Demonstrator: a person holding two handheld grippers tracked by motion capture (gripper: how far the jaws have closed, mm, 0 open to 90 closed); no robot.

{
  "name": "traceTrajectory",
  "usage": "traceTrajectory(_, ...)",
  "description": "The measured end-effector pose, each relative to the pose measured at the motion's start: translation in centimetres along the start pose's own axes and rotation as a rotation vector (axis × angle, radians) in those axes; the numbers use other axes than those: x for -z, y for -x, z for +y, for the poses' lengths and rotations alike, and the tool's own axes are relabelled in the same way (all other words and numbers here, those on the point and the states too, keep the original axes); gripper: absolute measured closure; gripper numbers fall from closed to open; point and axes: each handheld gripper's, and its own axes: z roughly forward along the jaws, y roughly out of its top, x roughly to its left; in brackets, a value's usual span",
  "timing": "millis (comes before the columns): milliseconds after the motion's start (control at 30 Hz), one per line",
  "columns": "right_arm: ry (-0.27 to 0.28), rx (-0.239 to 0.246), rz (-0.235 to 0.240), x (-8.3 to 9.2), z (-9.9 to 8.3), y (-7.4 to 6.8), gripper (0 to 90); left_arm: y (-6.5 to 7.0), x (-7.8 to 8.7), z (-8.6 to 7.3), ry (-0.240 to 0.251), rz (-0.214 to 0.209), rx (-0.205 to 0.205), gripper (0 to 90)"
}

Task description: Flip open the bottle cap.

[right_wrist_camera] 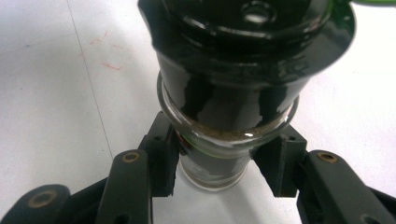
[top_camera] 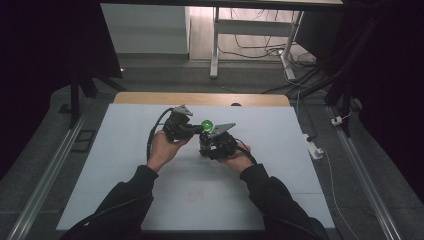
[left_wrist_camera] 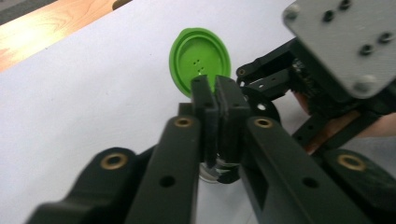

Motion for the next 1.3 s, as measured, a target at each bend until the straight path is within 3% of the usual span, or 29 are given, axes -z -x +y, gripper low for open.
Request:
traceTrajectory(233,-0.005,-0.011,-0.002,0.0,0.1,-0.1,53.0,0.4,2.2,-0.6,0.029,-0.038,0.004,59.2)
traceTrajectory(500,-0.006,-0.024,-0.012,0.0,0.0,-0.1,50.4,0.9,4.0,-1.4,0.054,-0.040,-0.001,39.4)
traceTrajectory(567,-0.005,-0.039,-0.023,-0.1,0.0,-0.2,46.3,1.0,4.4,-1.7,0.051,-0.059,0.004,37.0)
traceTrajectory(700,0.005,-0.054,-0.021,0.2,-0.1,-0.2,33.3,1.6,5.0,-2.9,0.044,-0.064,-0.001,24.1)
traceTrajectory(833,-0.007,-0.057,-0.048,0.3,-0.2,-0.5,26.1,1.8,5.5,-4.0,0.050,-0.076,0.006,19.5)
traceTrajectory(1067,0.005,-0.092,-0.025,1.2,-0.2,-1.0,18.3,1.8,6.9,-5.8,0.052,-0.068,0.038,12.7)
traceTrajectory(1300,0.008,-0.126,-0.013,2.5,-0.6,-1.6,12.4,2.3,8.4,-7.0,0.063,-0.061,0.043,6.5)
